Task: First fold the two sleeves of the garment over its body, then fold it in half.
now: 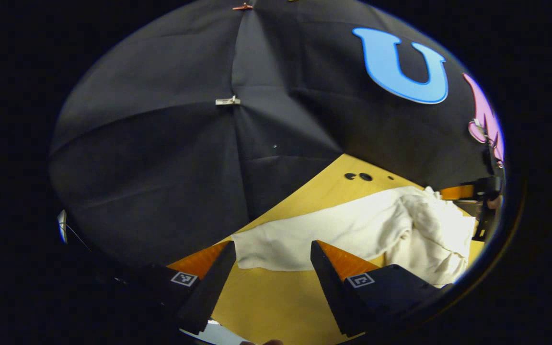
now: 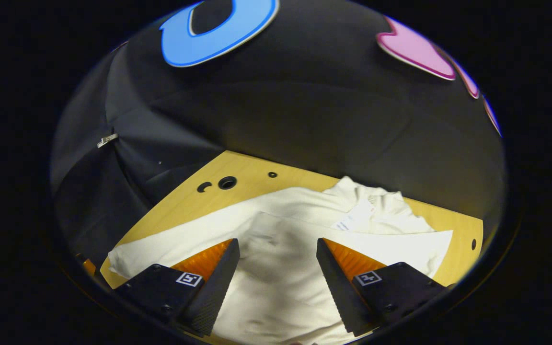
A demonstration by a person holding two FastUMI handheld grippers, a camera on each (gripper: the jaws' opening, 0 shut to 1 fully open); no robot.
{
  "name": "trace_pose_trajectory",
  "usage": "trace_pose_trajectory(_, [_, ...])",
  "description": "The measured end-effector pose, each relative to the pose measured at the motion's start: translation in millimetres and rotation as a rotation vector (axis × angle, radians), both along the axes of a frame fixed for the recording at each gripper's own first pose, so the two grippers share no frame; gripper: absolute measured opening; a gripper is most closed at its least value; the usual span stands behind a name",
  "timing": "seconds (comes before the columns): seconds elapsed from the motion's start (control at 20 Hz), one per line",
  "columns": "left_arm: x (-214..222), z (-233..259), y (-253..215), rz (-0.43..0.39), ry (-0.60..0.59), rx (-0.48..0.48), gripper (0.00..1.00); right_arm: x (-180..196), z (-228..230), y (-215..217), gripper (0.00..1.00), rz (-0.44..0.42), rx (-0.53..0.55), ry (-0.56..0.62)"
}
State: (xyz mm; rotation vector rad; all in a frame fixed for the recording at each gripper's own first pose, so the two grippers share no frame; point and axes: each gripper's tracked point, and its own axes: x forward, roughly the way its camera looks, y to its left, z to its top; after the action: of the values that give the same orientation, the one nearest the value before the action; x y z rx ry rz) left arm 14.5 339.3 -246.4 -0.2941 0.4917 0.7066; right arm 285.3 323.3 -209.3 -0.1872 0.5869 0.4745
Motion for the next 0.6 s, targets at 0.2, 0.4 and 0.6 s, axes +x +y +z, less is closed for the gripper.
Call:
trace_pose_trajectory(0.2, [11,-43,23,0.019,0.073,-0.068,0.97,3,32,-87,0.98,-0.163,0.025,-0.034])
trace_pose_trajectory(0.4, [30,-70,25,-0.011,0.118,-0.094,0.97,-10,59,-175,1.0,-0.312,0.045,-0.07])
trace_pose_trajectory(0.6, [39,-86,33,-0.004,0.194,-0.066,0.97,-33,72,-246,1.0,-0.411,0.028,-0.098])
